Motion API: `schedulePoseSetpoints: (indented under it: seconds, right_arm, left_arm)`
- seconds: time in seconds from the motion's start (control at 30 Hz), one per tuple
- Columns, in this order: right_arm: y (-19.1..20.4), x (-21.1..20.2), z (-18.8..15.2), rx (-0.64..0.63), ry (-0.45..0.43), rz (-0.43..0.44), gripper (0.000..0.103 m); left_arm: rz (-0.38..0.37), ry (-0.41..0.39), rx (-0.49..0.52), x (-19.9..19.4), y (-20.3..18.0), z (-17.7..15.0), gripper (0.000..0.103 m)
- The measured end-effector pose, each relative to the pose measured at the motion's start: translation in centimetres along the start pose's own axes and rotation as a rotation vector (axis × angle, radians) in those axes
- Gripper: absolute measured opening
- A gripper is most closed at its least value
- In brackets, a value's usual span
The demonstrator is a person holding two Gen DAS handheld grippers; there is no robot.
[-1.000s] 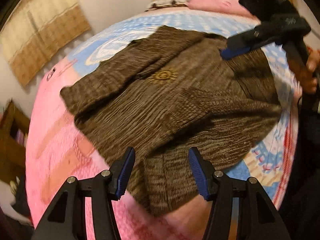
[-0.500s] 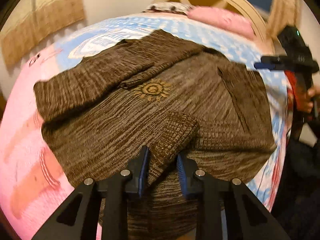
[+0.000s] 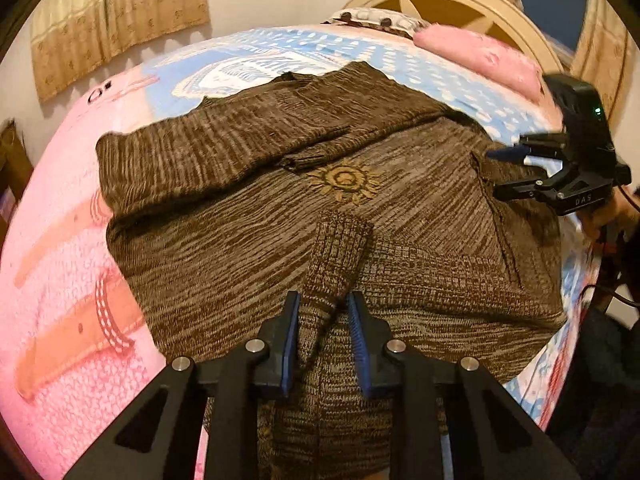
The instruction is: Fold small clothes
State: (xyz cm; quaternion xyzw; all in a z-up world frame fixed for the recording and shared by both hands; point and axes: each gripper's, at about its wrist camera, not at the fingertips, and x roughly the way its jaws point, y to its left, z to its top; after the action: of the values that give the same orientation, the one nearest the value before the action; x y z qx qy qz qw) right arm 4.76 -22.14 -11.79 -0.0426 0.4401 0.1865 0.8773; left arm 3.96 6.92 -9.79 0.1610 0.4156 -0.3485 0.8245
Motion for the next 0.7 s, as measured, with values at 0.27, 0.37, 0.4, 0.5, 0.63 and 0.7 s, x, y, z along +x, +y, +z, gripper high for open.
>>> schedulePoseSetpoints:
  seconds: [0.27, 0.37, 0.4, 0.5, 0.63, 0.7]
  right_arm:
    - [1.1, -1.4, -1.4, -0.005, 0.022, 0.003, 0.016]
    - [1.2, -2.4, -1.7, 0.039, -0.018, -0.012, 0.015]
    - [1.2, -2.8, -1.5, 0.049, -0.032, -0.014, 0.015]
    - [1.2, -5.5, -1.5, 0.096, -0.119, -0.014, 0.015]
    - [1.1, -8.9, -0.4, 0.129, -0.224, -0.029, 0.015]
    - [0.8, -10.3, 0.6, 0.138, -0.269, -0.042, 0.015]
  left_arm:
    - [-0.035, -0.006, -0.027, 1.0, 0.4, 1.0, 0.031]
    - [-0.012, -0.024, -0.028, 0.7, -0.3, 0.8, 0.025]
    - [-0.017, -0.031, -0.036, 0.5, -0.4, 0.6, 0.009]
    - [-0.017, -0.064, -0.092, -0.8, -0.7, -0.2, 0.006]
    - [-0.031, -0.153, -0.127, -4.1, -1.1, -0.2, 0.006]
    - [-0.01, -0.221, -0.159, -6.5, -0.4, 0.6, 0.006]
